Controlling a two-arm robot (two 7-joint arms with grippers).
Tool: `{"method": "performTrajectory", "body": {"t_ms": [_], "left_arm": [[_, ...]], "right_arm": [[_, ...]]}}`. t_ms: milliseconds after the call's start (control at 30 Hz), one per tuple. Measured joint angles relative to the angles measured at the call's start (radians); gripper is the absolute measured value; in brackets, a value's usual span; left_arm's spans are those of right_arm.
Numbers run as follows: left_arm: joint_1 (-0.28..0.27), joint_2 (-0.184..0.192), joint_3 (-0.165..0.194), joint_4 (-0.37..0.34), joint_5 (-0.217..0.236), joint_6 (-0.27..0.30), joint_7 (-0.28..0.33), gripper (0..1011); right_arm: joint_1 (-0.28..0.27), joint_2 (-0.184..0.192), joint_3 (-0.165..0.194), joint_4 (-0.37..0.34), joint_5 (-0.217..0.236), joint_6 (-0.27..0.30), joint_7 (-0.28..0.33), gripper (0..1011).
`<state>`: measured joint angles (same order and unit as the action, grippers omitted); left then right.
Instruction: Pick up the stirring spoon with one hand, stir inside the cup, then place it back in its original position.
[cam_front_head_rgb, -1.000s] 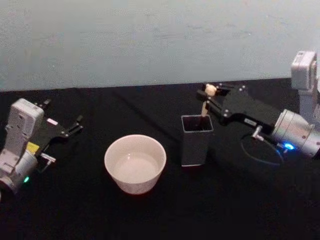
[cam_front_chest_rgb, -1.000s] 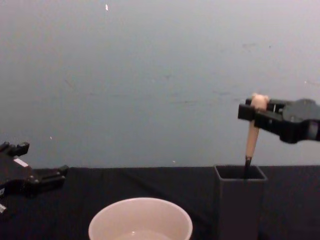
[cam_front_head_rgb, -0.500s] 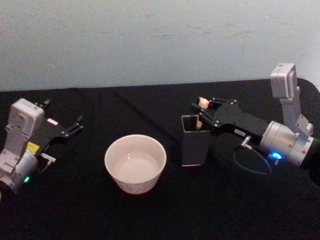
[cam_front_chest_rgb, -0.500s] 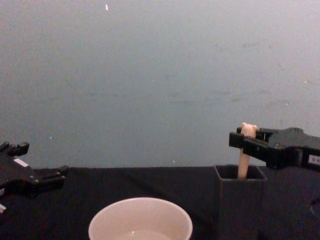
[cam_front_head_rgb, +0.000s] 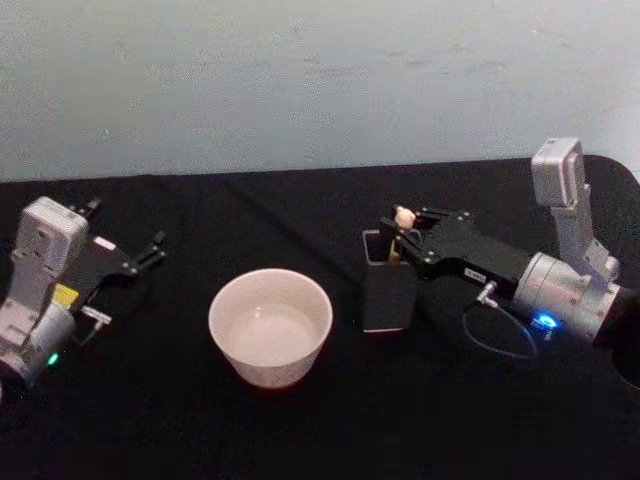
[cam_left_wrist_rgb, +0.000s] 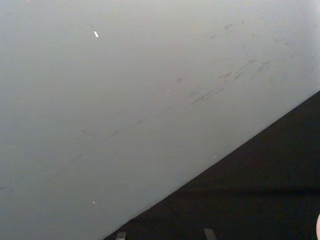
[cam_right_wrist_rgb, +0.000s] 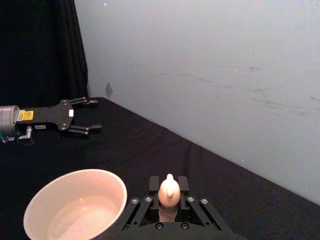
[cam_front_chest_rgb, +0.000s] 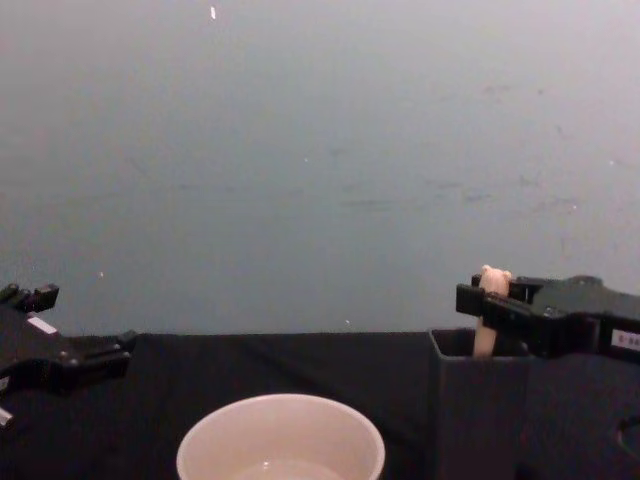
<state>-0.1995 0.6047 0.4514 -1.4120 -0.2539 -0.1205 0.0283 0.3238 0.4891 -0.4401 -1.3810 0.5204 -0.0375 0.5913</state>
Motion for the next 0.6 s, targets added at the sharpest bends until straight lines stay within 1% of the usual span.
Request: {"method": "performTrajectory", "body": {"t_ms": [167, 600], "left_arm": [[0.0, 0.0, 0.0, 0.0, 0.0, 0.0, 0.0, 1001], [0.0, 0.0, 0.0, 0.0, 0.0, 0.0, 0.0, 1001]], "right_arm": [[-0.001, -0.004, 0.0, 0.002, -0.011, 0.0, -0.009, 212], [-0.001, -0.003, 0.0, 0.002, -0.01, 0.0, -0.007, 212]]}}
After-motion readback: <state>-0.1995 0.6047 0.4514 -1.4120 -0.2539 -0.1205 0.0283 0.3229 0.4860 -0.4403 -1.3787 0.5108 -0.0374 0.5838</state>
